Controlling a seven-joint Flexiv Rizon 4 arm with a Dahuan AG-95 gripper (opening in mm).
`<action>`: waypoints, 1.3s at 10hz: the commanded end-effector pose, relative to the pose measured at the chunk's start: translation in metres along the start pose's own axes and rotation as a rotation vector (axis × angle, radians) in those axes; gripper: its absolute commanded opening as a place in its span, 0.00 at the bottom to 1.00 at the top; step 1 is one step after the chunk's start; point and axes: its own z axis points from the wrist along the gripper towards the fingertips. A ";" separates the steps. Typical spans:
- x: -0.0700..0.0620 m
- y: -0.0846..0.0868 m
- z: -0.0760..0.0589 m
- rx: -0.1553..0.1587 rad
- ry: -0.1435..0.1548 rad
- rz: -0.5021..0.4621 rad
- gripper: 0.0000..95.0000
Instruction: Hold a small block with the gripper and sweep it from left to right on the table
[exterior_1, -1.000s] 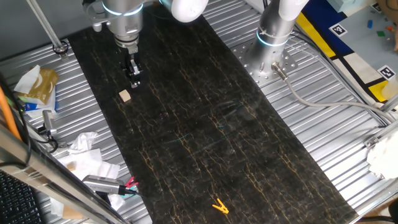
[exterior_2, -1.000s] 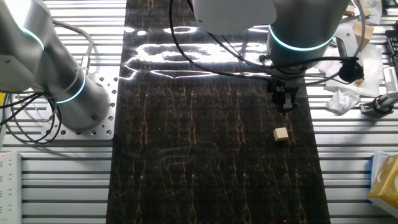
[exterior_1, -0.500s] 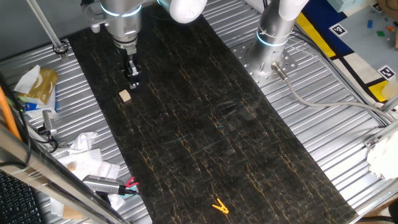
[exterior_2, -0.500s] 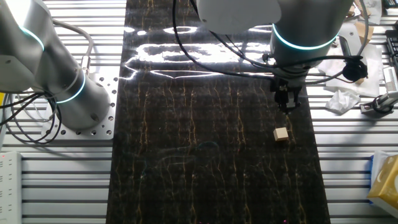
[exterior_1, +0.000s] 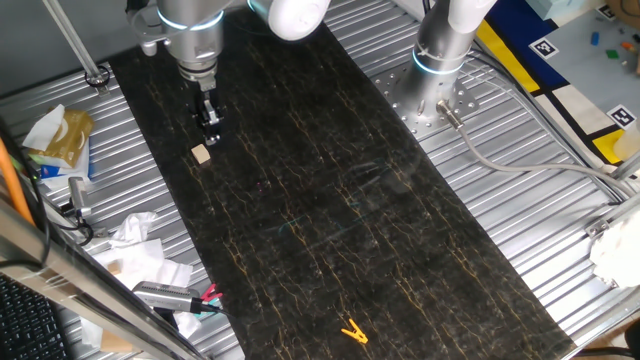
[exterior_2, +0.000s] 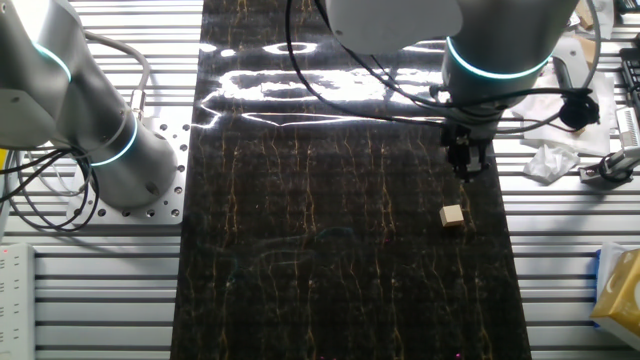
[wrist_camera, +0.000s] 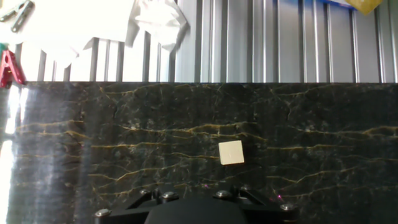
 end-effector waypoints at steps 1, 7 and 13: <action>-0.002 -0.001 0.004 -0.001 -0.002 -0.001 0.40; -0.005 -0.004 0.016 0.001 -0.005 0.003 0.40; -0.005 -0.005 0.022 -0.001 -0.003 0.005 0.40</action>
